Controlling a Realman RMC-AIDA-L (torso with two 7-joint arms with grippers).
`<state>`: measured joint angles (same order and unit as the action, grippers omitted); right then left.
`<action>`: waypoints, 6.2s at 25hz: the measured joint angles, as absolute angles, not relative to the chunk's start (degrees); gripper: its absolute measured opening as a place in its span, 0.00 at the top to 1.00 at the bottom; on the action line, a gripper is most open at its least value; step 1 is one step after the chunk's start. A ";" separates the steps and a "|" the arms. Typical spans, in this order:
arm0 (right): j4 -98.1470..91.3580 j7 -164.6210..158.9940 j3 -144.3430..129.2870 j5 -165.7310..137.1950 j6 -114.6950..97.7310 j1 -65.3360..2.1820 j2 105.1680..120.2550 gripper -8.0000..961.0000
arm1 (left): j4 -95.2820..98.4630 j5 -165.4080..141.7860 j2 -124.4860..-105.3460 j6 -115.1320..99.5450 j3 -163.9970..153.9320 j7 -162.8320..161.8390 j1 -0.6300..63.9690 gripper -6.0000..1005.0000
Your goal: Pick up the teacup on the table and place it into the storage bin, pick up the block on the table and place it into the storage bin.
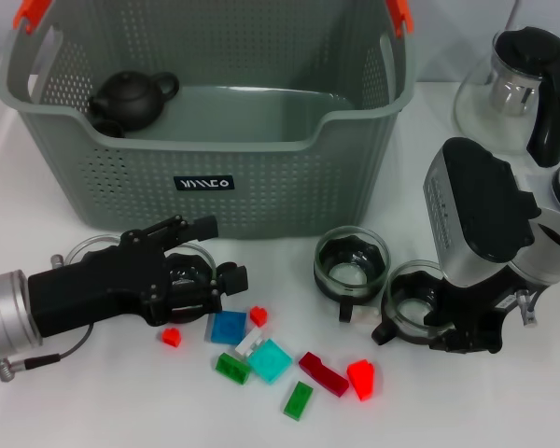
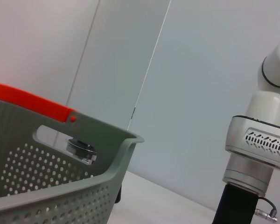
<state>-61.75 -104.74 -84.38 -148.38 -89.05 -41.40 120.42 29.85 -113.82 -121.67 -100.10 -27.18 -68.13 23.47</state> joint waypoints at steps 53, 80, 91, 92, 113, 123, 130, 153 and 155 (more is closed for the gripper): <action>-87.84 -118.75 -74.92 -133.34 -95.29 -50.95 120.45 0.93 | 31.57 -113.74 -121.03 -101.56 -27.16 -65.91 22.18 0.07; -45.65 -118.05 -74.53 -133.43 -46.38 -58.71 120.21 0.93 | 31.34 -113.66 -120.50 -103.78 -22.56 -66.51 22.32 0.07; -38.62 -115.81 -74.89 -133.46 -40.62 -60.73 120.42 0.93 | 31.20 -113.64 -120.50 -103.89 -22.49 -66.45 22.34 0.07; -38.55 -115.70 -74.93 -133.49 -40.61 -60.77 120.41 0.93 | 31.20 -113.64 -120.50 -103.89 -22.49 -66.45 22.35 0.07; -39.22 -116.32 -77.18 -133.85 -43.36 -61.11 120.40 0.89 | 31.29 -113.64 -120.50 -103.79 -21.97 -66.52 22.34 0.07; -41.12 -116.37 -77.07 -134.13 -44.51 -60.53 120.24 0.62 | 31.37 -113.64 -120.50 -103.80 -21.97 -66.54 22.13 0.07; -50.10 -118.17 -76.56 -133.40 -44.36 -57.38 120.33 0.40 | 31.46 -113.65 -120.50 -103.83 -21.97 -66.54 21.99 0.07; -83.00 -119.64 -80.37 -116.52 -62.32 -34.80 120.20 0.36 | 32.17 -113.64 -120.32 -104.01 -21.79 -66.32 22.21 0.07; -85.55 -119.73 -80.26 -115.94 -64.96 -32.86 120.19 0.36 | 32.17 -113.64 -120.32 -104.30 -21.79 -66.27 22.08 0.07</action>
